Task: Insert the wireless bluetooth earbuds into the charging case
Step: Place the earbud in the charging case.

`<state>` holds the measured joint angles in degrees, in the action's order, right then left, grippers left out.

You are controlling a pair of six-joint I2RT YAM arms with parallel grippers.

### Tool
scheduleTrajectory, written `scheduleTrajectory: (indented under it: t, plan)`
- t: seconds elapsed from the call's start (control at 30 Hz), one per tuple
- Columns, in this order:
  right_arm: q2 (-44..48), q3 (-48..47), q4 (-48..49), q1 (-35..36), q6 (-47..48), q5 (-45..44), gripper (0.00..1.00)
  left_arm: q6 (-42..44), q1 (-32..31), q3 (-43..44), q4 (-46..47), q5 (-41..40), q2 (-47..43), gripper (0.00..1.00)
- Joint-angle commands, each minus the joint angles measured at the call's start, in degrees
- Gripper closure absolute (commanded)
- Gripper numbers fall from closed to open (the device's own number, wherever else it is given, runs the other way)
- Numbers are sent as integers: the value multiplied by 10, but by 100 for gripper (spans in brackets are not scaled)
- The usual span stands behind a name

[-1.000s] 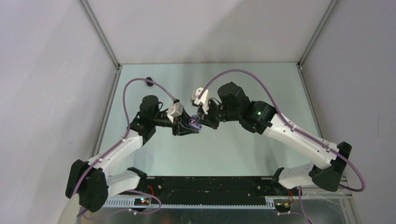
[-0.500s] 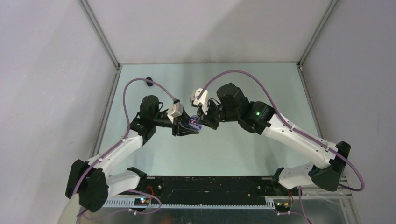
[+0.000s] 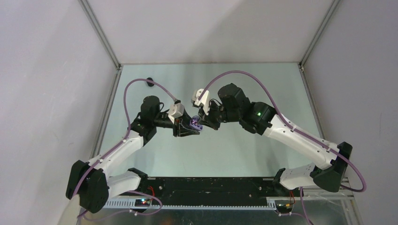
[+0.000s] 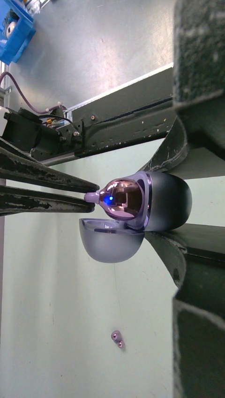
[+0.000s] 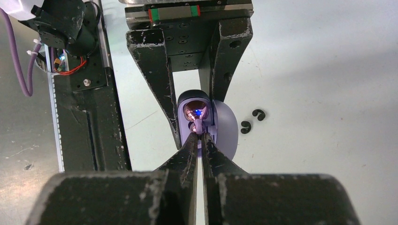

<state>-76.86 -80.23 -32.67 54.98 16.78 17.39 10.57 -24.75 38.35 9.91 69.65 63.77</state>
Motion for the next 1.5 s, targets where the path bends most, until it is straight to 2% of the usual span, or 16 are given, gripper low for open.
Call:
scheduleTrajectory:
  t: [0.0, 0.57, 0.93, 1.07, 1.17, 1.23, 1.3, 1.47]
  plan:
    - [15, 3, 21, -5, 6, 1, 95, 12, -4, 2, 11, 11, -3, 100]
    - [18, 7, 19, -14, 3, 24, 96, 15, -4, 4, 8, 9, -3, 100]
    - [-7, 7, 24, 3, 3, 13, 93, 19, -4, 4, 5, 10, -3, 100]
    - [-7, 7, 25, 8, 4, 8, 84, 25, -4, 4, -1, 8, -4, 100]
    - [-3, -2, 17, 7, 7, 7, 69, 27, -4, 3, -2, 9, -5, 100]
    - [5, -13, 2, 7, 11, 14, 63, 27, -4, 4, -2, 9, -4, 100]
    - [18, -26, -15, 2, 14, 35, 60, 27, -4, 3, -3, 9, -4, 100]
    - [66, -37, -41, -37, 21, 85, 58, 42, -4, 7, -16, 6, -5, 100]
